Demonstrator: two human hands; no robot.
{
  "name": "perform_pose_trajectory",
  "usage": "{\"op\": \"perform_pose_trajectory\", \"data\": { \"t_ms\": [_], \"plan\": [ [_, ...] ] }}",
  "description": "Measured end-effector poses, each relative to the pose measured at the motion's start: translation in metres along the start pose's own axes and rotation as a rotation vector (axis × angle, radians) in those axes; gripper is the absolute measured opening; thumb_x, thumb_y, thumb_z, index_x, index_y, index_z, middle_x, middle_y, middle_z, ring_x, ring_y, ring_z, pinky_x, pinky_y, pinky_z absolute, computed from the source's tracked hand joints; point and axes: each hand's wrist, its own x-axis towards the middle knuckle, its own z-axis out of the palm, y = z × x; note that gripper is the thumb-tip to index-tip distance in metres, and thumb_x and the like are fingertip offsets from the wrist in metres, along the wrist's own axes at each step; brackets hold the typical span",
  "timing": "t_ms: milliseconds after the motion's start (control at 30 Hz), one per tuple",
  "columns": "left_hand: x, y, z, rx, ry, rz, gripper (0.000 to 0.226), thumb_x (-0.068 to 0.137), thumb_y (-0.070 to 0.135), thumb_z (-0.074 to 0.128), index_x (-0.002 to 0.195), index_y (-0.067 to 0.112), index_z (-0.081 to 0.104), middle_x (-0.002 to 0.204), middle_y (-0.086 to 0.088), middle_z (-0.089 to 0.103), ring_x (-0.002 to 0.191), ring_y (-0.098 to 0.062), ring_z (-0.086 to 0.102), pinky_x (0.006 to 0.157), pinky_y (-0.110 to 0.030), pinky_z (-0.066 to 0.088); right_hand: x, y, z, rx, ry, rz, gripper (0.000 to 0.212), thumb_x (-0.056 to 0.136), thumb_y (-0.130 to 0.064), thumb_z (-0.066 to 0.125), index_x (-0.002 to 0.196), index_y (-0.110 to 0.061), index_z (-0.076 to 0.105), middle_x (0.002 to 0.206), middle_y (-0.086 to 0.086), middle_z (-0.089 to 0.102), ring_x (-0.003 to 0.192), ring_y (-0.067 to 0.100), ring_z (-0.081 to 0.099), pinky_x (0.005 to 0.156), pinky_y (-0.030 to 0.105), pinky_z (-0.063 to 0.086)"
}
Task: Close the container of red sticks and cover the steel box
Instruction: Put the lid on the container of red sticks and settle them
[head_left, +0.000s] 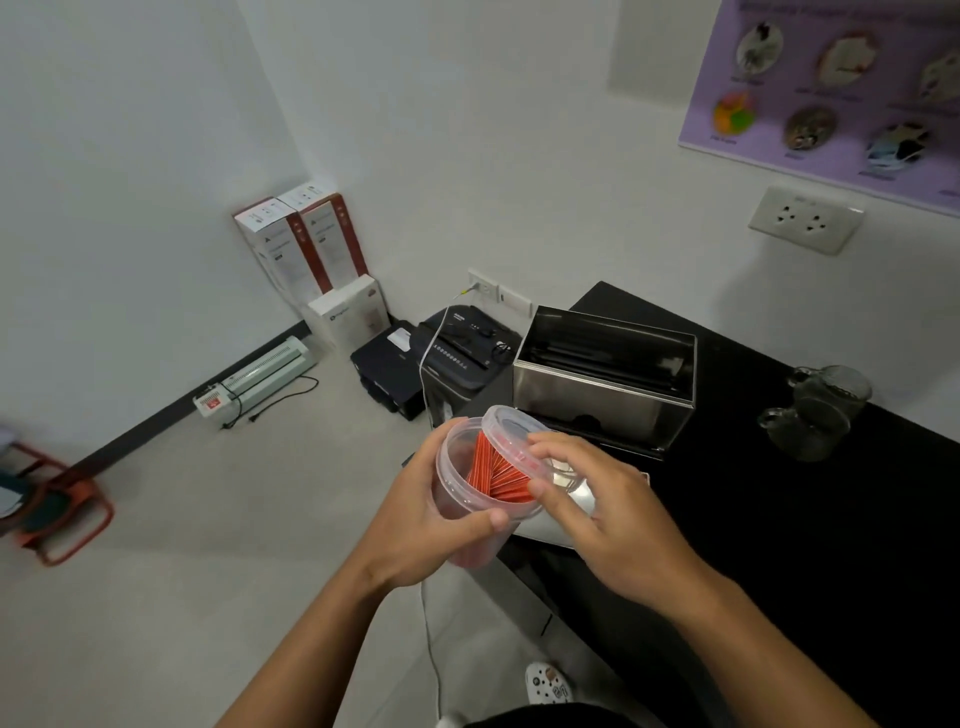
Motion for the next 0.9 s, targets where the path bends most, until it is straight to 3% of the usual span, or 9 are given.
{"op": "perform_pose_trajectory", "data": {
  "t_ms": [167,400,533,700,800,900],
  "plan": [
    [-0.005,-0.004,-0.004,-0.042,0.053,-0.01,0.087,0.078,0.053,0.085,0.152,0.03,0.045,0.144,0.006,0.063,0.134,-0.021,0.061,0.104,-0.03,0.056,0.001,-0.007,0.009,0.053,0.042,-0.047,0.038,0.101,-0.046,0.056,0.135,-0.03,0.063,0.14,-0.021,0.06,0.133,0.0,0.053,0.105,0.028,0.05],
    [0.001,0.003,-0.006,-0.056,0.106,0.018,0.096,0.079,0.071,0.076,0.155,0.023,0.041,0.148,-0.001,0.061,0.138,-0.025,0.059,0.111,-0.04,0.051,0.006,-0.013,0.011,0.044,0.044,-0.109,0.05,0.093,-0.051,0.067,0.139,-0.034,0.057,0.145,-0.023,0.054,0.138,0.008,0.051,0.109,0.039,0.048],
    [0.005,0.012,-0.008,-0.019,0.085,0.05,0.081,0.084,0.073,0.069,0.153,0.04,0.04,0.14,0.006,0.065,0.13,-0.021,0.065,0.102,-0.025,0.054,0.011,-0.018,0.016,0.055,0.077,-0.188,0.047,0.095,-0.042,0.07,0.139,-0.027,0.059,0.145,-0.02,0.056,0.137,0.012,0.053,0.107,0.043,0.05],
    [0.01,0.017,-0.01,-0.012,0.081,0.045,0.093,0.086,0.08,0.059,0.159,0.03,0.032,0.137,0.01,0.066,0.127,-0.02,0.066,0.104,-0.026,0.054,0.016,-0.021,0.024,0.059,0.153,-0.265,0.039,0.098,-0.033,0.066,0.132,-0.014,0.066,0.141,-0.01,0.062,0.134,0.016,0.056,0.105,0.046,0.049],
    [0.01,0.018,-0.008,-0.046,0.118,0.053,0.087,0.09,0.081,0.051,0.158,0.029,0.035,0.137,0.011,0.066,0.127,-0.018,0.066,0.103,-0.023,0.052,0.019,-0.021,0.023,0.084,0.173,-0.252,0.039,0.099,-0.035,0.064,0.134,-0.016,0.066,0.14,-0.012,0.062,0.134,0.017,0.057,0.105,0.045,0.05],
    [0.012,0.023,-0.005,-0.074,0.165,0.025,0.068,0.092,0.08,0.05,0.148,0.043,0.044,0.131,0.013,0.068,0.121,-0.016,0.069,0.097,-0.021,0.054,0.022,-0.021,0.024,0.121,0.177,-0.256,0.038,0.1,-0.037,0.063,0.135,-0.022,0.063,0.141,-0.016,0.06,0.136,0.018,0.055,0.108,0.04,0.047]
  ]
}}
